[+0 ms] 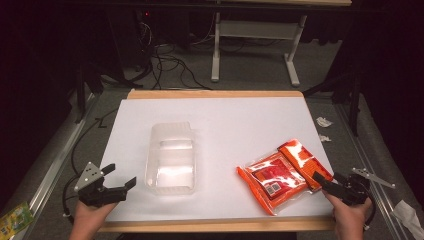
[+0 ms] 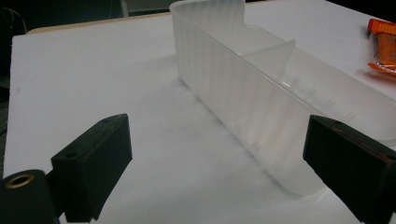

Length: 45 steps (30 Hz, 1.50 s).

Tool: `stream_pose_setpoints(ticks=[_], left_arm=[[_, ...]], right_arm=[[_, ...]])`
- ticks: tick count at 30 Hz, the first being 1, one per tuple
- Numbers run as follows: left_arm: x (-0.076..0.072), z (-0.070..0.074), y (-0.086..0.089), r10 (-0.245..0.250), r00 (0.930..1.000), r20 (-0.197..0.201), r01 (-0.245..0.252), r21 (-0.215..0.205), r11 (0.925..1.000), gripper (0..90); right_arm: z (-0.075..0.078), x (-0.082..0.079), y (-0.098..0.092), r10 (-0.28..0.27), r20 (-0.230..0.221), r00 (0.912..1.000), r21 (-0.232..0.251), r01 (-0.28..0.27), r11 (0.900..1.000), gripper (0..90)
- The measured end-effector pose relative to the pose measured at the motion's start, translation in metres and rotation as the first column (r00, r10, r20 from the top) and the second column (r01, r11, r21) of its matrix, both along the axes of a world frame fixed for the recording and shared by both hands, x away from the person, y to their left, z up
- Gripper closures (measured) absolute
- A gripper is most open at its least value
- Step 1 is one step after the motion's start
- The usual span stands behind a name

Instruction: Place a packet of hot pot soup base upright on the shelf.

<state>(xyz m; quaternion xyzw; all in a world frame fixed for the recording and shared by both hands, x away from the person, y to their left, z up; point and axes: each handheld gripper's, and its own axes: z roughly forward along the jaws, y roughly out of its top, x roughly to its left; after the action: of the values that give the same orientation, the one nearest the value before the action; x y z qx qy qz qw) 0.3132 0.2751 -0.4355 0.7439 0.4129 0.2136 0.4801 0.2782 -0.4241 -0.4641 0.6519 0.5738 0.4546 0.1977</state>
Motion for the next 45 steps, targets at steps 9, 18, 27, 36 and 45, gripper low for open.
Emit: stream_pose_setpoints(ticks=[9,18,27,36,45], left_arm=[[0.0,-0.001,-0.001,-0.007,1.0,-0.005,0.007,-0.001,1.0,9.2],[-0.001,-0.002,-0.003,-0.013,0.9999,-0.004,0.013,0.005,0.9999,11.4],[-0.001,-0.003,-0.006,-0.02,0.9998,-0.003,0.02,0.002,0.9998,14.7],[0.0,-0.002,-0.005,-0.017,0.9999,0.001,0.017,-0.018,0.9997,15.3],[-0.001,-0.001,-0.007,-0.025,0.9997,0.0,0.025,-0.01,0.9996,15.3]], right_arm=[[-0.007,0.0,-0.009,-0.035,-0.028,0.999,0.058,0.037,0.998,2.7],[-0.009,0.002,-0.004,0.058,0.001,0.9983,0.146,-0.058,0.988,20.1],[-0.014,0.003,-0.004,0.075,-0.009,0.9972,0.18,-0.072,0.981,47.3],[-0.018,0.009,-0.006,0.029,-0.075,0.9967,0.173,-0.016,0.985,61.6],[-0.008,0.008,0.003,0.054,-0.022,0.9983,0.117,-0.051,0.992,90.0]])
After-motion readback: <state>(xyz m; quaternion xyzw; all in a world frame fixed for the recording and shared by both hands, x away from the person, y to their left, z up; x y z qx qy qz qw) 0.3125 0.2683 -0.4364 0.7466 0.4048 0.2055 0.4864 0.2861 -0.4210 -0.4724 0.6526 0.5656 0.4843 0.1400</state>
